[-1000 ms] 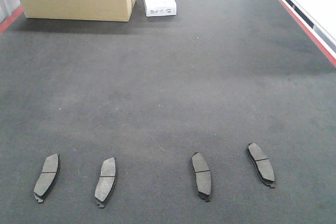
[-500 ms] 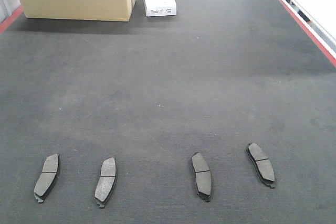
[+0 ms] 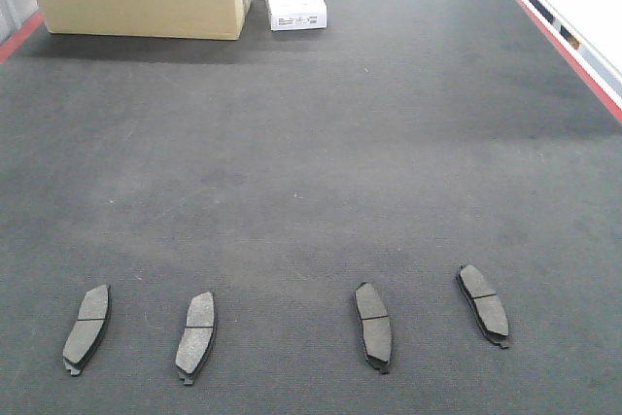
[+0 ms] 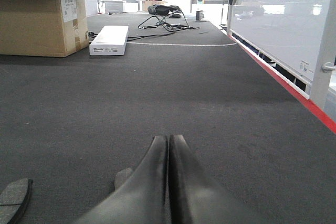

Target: Move and align brake pads A on conveyor

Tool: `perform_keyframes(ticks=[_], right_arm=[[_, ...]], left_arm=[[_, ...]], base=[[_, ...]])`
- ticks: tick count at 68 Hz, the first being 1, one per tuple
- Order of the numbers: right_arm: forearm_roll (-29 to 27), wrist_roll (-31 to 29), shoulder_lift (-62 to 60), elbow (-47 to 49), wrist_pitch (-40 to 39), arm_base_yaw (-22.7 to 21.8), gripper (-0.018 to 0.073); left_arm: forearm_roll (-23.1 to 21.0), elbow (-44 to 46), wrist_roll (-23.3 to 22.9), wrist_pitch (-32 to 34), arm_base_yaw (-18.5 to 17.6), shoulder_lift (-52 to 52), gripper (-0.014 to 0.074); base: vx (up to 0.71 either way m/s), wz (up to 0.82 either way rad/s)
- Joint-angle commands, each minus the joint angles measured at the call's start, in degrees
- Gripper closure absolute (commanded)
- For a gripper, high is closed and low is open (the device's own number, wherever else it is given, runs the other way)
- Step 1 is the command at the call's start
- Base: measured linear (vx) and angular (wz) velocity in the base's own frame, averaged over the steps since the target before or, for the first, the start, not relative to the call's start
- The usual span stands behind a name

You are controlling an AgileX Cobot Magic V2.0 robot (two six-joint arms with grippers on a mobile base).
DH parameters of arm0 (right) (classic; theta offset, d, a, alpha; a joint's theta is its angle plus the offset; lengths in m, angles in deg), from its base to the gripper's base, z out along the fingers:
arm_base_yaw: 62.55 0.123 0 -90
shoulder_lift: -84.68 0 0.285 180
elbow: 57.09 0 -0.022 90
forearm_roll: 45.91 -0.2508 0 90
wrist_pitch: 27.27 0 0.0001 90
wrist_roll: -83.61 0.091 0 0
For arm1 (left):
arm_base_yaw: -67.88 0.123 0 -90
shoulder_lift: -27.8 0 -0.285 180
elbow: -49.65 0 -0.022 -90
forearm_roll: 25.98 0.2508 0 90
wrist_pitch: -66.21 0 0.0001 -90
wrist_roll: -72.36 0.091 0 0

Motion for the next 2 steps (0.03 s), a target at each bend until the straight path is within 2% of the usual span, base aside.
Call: perform_keyframes(ticks=[1,2], right_arm=[[0.17,-0.72,-0.74,-0.67,-3.93,-0.24,0.0571],[0.17,-0.72,-0.74,-0.67,-3.93,-0.24,0.0571]], left_arm=[[-0.57,-1.01,-0.58,4.13,0.02,-0.82,0.0602],[-0.57,-1.01,-0.58,4.13,0.02,-0.82,0.0602]], base=[[0.00,0.00],[0.00,0.00]])
